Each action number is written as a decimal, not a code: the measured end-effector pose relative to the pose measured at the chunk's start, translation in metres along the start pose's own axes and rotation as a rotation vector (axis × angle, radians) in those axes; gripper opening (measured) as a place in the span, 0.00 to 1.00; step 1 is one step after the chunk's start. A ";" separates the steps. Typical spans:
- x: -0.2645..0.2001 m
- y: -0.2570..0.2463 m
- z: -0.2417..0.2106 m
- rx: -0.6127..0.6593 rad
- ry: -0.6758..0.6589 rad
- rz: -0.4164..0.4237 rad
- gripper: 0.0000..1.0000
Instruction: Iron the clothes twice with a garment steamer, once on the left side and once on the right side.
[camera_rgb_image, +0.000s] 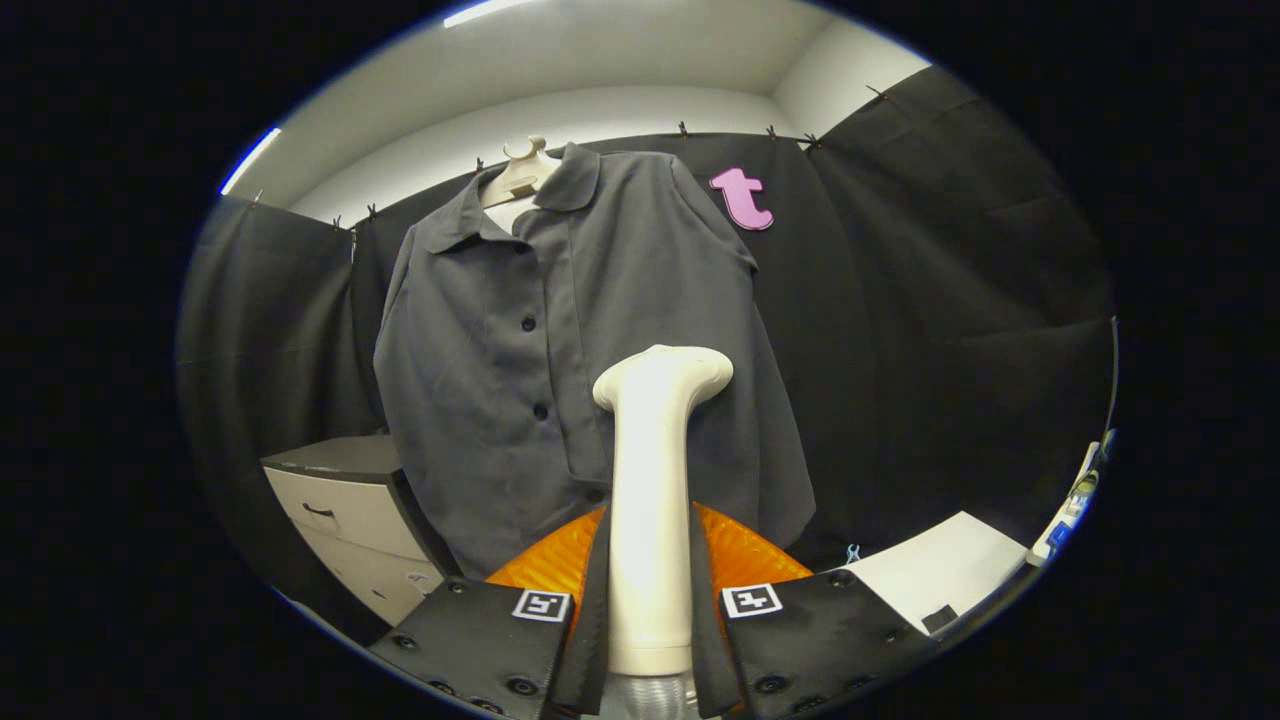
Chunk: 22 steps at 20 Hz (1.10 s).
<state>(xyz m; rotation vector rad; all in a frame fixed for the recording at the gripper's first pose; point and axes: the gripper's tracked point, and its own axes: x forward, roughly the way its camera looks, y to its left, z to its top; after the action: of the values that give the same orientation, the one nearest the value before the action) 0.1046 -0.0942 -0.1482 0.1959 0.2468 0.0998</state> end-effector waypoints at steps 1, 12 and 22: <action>-0.001 -0.002 -0.009 0.003 0.017 -0.003 0.41; -0.023 -0.019 -0.071 -0.011 0.124 -0.036 0.41; -0.070 0.001 -0.054 -0.043 0.103 -0.020 0.41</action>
<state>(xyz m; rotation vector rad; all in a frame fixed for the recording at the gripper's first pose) 0.0238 -0.0925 -0.1830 0.1461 0.3490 0.0953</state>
